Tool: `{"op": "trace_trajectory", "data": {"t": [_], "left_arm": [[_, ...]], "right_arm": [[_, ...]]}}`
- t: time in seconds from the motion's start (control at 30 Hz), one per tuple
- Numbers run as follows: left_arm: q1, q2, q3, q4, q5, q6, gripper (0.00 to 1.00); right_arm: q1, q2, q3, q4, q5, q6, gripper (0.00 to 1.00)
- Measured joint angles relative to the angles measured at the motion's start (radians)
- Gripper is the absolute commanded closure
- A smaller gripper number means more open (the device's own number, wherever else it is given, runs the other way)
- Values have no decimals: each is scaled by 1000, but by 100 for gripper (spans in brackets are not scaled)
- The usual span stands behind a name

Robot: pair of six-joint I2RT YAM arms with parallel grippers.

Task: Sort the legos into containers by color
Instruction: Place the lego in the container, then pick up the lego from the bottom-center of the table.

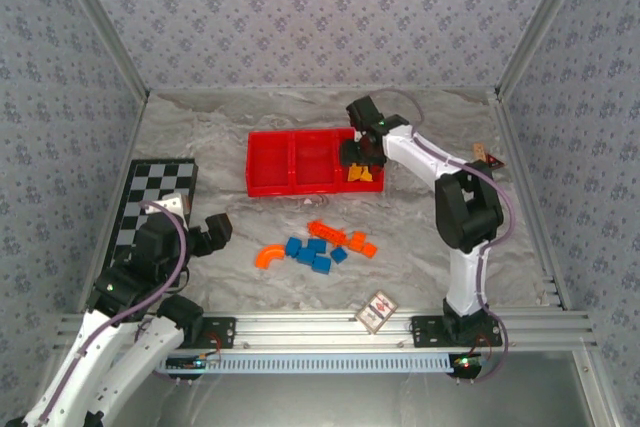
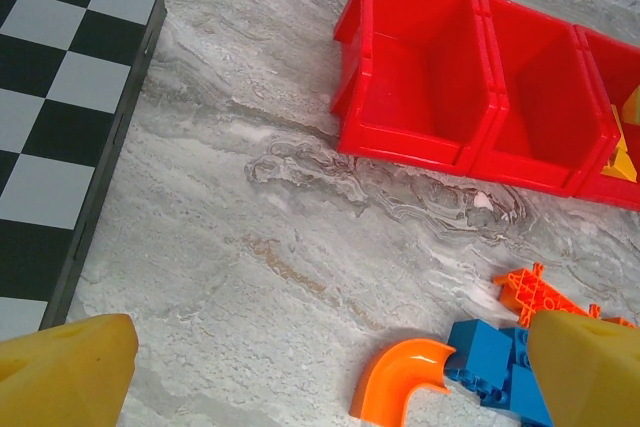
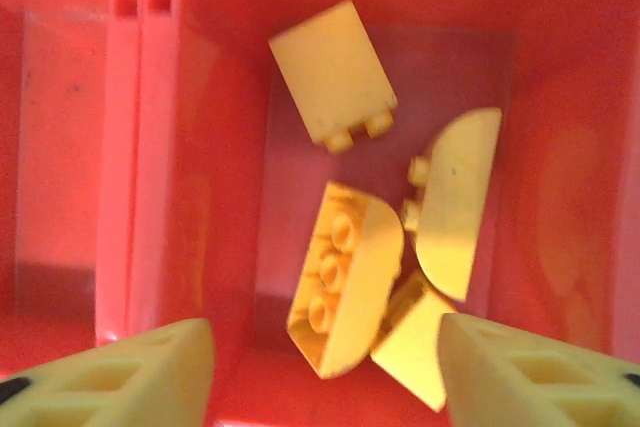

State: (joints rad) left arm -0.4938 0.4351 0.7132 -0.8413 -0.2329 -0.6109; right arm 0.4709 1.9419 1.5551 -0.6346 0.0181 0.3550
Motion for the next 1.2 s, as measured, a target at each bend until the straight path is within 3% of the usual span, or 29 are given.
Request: {"op": "trace_trajectory", "data": {"t": [0.13,0.43,0.83,1.03,1.2], "left_arm": [[0,4,0,0,0,0,0],[0,42,-2,6,5,1,0],[0,44,-4,7,9,8,0],[0,42,-4,7,13,9,0],[0,36,-4,7,16,12,0]], "right_arm": [[3,-144,-152,29,-16,25,12],[45,-375,-417,29,-30,80,8],[130,-502,-728,56,-16,309,24],[176,-529,-752,67,-14,323,32],[215,-551,-751,25,-18,253,31]]}}
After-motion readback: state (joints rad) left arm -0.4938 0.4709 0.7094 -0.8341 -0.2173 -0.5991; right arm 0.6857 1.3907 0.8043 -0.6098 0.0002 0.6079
